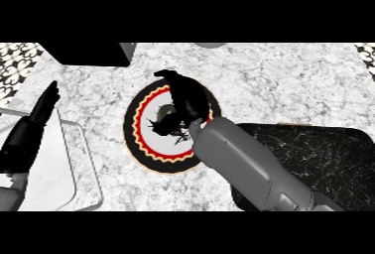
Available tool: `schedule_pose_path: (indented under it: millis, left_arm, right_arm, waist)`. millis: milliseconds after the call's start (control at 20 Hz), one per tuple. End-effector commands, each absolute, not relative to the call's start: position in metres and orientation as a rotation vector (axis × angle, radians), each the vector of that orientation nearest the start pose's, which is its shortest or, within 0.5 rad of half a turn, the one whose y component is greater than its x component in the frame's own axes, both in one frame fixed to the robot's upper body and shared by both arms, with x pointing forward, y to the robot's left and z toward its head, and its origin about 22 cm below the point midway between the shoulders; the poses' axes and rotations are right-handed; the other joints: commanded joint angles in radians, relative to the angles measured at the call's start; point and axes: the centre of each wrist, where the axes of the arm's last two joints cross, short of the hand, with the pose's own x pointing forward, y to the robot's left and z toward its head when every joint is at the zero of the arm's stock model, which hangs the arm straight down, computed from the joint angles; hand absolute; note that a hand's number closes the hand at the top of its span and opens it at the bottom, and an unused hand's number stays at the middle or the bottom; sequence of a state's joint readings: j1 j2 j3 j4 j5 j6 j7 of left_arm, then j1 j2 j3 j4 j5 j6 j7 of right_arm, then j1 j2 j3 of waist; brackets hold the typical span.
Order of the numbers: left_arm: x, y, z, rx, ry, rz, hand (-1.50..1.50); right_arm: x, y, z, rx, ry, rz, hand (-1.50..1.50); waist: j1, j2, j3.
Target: Pick the squash from the tray and place it in the plate
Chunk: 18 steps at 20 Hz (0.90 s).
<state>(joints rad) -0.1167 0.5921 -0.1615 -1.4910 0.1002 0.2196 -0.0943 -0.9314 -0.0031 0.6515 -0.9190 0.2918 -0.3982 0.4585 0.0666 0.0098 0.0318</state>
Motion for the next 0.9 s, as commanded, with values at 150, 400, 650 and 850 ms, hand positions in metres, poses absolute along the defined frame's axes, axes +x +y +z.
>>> schedule_pose_path:
  millis: [150,400,650,850]
  left_arm:
    - [0.248,0.323,0.018,0.413,-1.533,-0.347,0.00]
    - [0.229,0.331,0.014,0.455,-1.524,-0.323,0.00]
    - [0.240,0.340,0.023,0.466,-1.526,-0.309,0.00]
    - [0.220,0.340,0.010,0.468,-1.504,-0.305,0.00]
  right_arm:
    - [0.365,-0.012,0.096,-0.393,-1.694,0.498,-1.50]
    - [0.370,-0.032,0.090,-0.393,-1.680,0.293,-1.50]
    - [0.381,-0.090,0.088,-0.269,-1.726,0.110,-1.50]
    - [0.375,-0.142,0.074,-0.211,-1.777,0.101,-1.50]
  waist:
    - [-0.004,0.006,-0.031]
    - [-0.039,-0.009,-0.031]
    - [-0.056,-0.002,-0.030]
    - [-0.062,-0.009,-0.030]
